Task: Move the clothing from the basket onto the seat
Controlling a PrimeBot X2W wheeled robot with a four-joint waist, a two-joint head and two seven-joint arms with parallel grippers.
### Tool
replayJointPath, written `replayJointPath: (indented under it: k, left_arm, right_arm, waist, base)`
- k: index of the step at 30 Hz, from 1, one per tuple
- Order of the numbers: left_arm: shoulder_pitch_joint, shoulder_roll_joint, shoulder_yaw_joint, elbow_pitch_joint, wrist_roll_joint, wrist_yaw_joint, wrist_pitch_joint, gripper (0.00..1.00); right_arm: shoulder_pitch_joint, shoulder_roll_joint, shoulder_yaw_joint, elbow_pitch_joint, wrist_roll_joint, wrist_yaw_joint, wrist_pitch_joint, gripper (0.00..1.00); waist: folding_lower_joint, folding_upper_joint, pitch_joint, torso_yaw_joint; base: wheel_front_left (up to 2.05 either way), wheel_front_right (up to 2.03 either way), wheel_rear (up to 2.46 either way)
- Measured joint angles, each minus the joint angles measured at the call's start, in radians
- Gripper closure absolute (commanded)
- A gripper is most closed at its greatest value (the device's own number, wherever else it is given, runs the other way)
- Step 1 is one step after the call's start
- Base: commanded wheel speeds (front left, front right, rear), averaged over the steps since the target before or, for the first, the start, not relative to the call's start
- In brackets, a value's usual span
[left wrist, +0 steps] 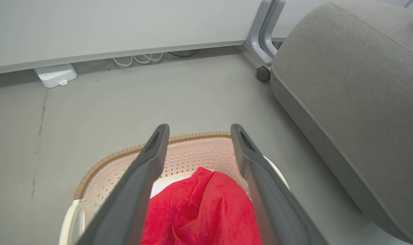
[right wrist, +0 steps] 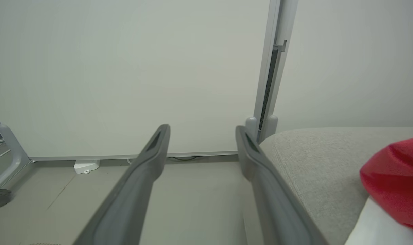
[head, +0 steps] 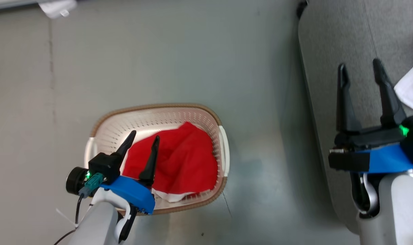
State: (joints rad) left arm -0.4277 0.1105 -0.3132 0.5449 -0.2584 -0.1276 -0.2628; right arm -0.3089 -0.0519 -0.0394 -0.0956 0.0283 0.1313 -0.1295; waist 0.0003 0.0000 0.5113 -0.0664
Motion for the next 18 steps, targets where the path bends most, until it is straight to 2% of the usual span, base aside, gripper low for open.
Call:
replayJointPath:
  k: [6,18]
  left_arm:
    - [-0.084,0.013,-0.072,0.126,-0.034,0.0,0.0,0.0]
    - [-0.226,0.035,-0.204,0.384,-0.134,0.0,0.0,0.0]
  right_arm:
    - [-0.085,0.0,0.031,-0.024,0.002,0.0,-0.019,0.0]
    - [-0.106,0.0,0.075,-0.001,0.064,0.0,-0.064,0.0]
  waist:
    - [0.0,0.0,0.127,-0.066]
    - [-0.0001,0.0,0.322,-0.173]
  base:
    - [0.0,0.0,0.0]
    - [0.0,0.0,0.0]
